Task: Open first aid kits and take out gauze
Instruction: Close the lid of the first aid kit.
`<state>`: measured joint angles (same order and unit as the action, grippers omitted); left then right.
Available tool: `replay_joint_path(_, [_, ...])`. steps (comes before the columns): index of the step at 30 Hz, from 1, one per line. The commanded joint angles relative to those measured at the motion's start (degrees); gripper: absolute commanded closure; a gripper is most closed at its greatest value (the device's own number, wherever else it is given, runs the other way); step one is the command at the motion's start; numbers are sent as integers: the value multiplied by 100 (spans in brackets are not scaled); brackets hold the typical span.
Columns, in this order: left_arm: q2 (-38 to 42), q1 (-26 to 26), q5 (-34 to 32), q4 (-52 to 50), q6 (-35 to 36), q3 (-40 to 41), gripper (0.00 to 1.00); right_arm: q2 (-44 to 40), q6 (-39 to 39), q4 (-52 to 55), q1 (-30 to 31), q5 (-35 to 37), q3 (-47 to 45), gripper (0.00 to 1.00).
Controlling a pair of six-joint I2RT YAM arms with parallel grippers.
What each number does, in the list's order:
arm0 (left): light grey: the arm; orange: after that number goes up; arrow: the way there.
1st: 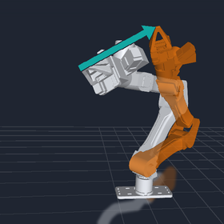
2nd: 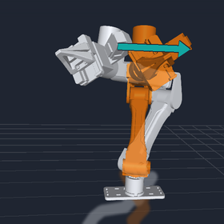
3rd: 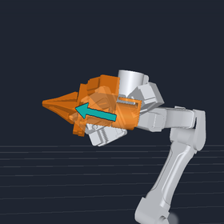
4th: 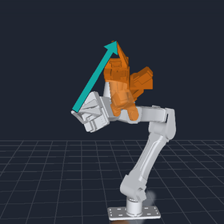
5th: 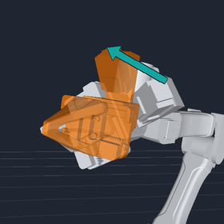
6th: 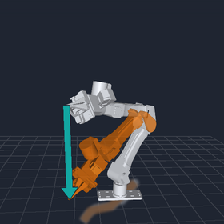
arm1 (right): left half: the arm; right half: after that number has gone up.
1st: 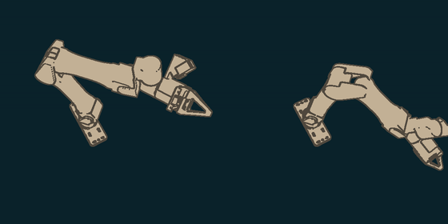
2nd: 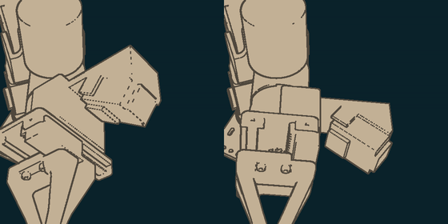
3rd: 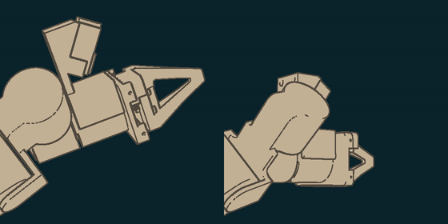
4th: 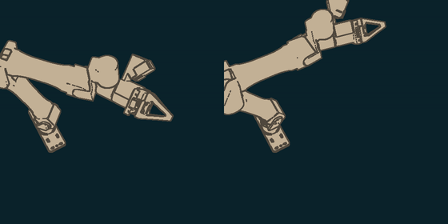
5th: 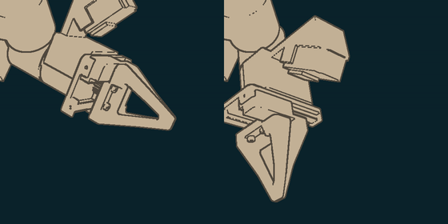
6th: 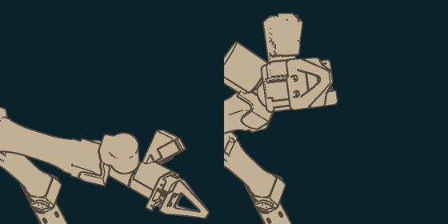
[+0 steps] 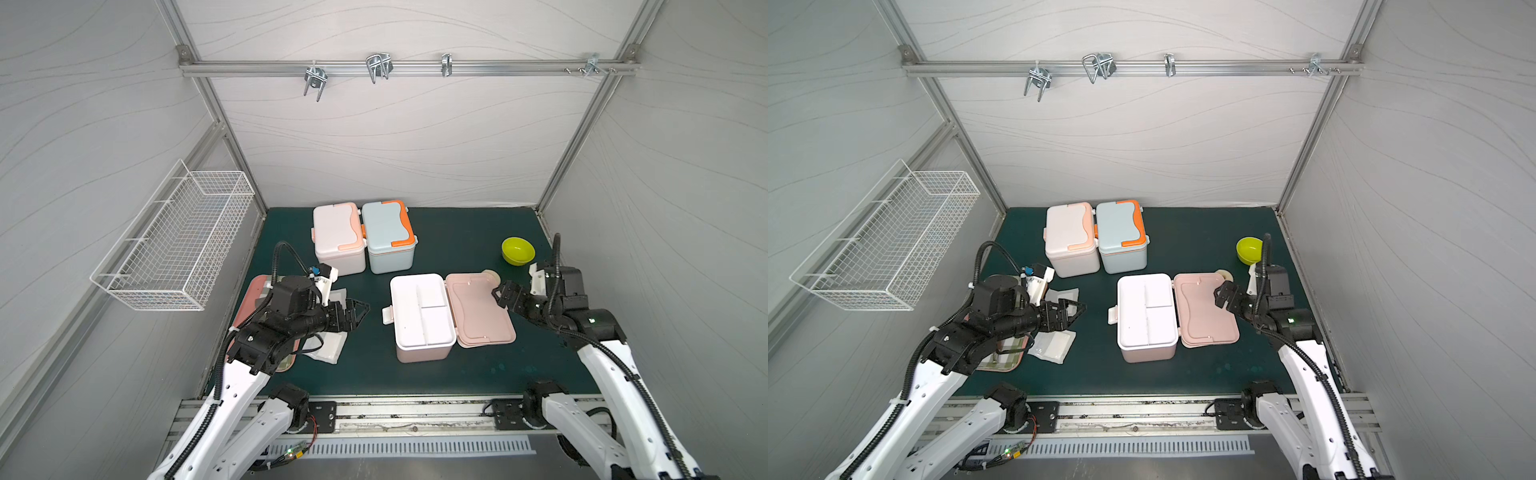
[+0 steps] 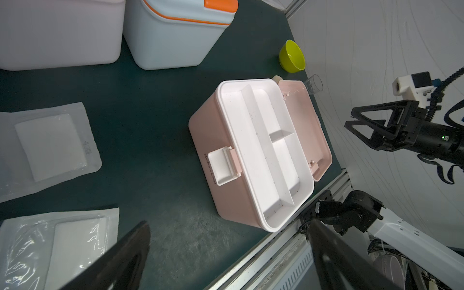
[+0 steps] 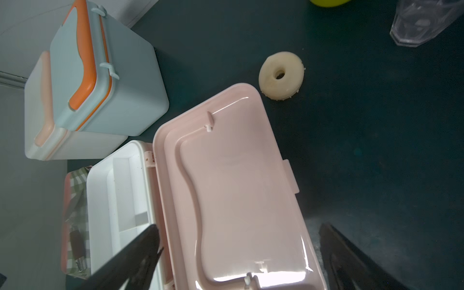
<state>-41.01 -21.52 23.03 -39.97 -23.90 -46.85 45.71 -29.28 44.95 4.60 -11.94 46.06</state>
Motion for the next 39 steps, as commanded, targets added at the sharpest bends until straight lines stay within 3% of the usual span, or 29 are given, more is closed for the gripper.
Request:
replay_joint_path(1, [-50, -137, -84, 241, -28, -4, 1, 37, 102, -477, -631, -1502, -368, 1])
replay_joint_path(6, [-284, -643, -434, 310, -550, -61, 1, 188, -162, -1043, -942, -1953, -779, 1])
replay_joint_path(10, [-510, -1375, -810, 745, -1075, -52, 1, 516, -210, -1404, -1036, -2199, -944, 1])
replay_joint_path(16, [-1418, -2453, -1341, 1146, -1403, -162, 2, 967, -245, -1922, -1126, -2364, -1184, 1])
replay_joint_path(19, [-1809, -2751, -1410, 1330, -1466, -215, 2, 1136, -220, -2057, -1170, -2400, -1263, 1])
replay_joint_path(24, [-2206, -2911, -1404, 1698, -1545, -170, 2, 1359, -171, -2334, -1201, -2534, -1431, 1])
replay_joint_path(32, [-2628, -2911, -1225, 1967, -1530, -236, 1, 1669, -121, -2808, -1207, -3375, -1624, 1])
replay_joint_path(39, [-2815, -2913, -1121, 2126, -1569, -246, 1, 1061, -270, -2884, -1207, -3968, -1628, 1])
